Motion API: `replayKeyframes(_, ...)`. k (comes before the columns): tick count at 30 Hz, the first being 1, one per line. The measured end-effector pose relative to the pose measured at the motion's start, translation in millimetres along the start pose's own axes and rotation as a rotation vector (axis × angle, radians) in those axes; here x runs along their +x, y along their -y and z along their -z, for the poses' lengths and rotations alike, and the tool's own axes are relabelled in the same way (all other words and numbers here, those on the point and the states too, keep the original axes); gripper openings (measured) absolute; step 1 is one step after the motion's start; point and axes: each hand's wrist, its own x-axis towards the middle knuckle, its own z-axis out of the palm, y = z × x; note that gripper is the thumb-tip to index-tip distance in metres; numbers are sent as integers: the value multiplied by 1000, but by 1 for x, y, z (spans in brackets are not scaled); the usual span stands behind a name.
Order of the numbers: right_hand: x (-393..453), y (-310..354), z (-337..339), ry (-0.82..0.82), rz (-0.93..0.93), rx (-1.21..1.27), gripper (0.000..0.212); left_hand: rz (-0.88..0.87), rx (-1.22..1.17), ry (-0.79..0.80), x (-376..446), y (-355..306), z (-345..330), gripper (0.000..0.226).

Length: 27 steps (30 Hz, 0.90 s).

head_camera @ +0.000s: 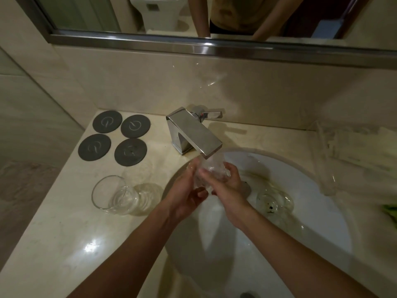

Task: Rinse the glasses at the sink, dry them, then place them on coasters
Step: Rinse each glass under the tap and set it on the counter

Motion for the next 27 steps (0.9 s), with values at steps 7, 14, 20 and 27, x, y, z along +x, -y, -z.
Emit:
replayKeyframes(7,1,5,3,-170,293,-542,72,201,60,-142,-3,-2,9,28)
replayKeyframes(14,-2,8,1,-133,343,-704,69,122,181,-270,2,-19,21,30)
replayKeyframes(20,1,3,3,-168,350,-799,74,108,266,-248,5,-15,19,32)
replayKeyframes(27,-5,7,-2,-235,356,-731,69,135,349,-183,4,-8,7,37)
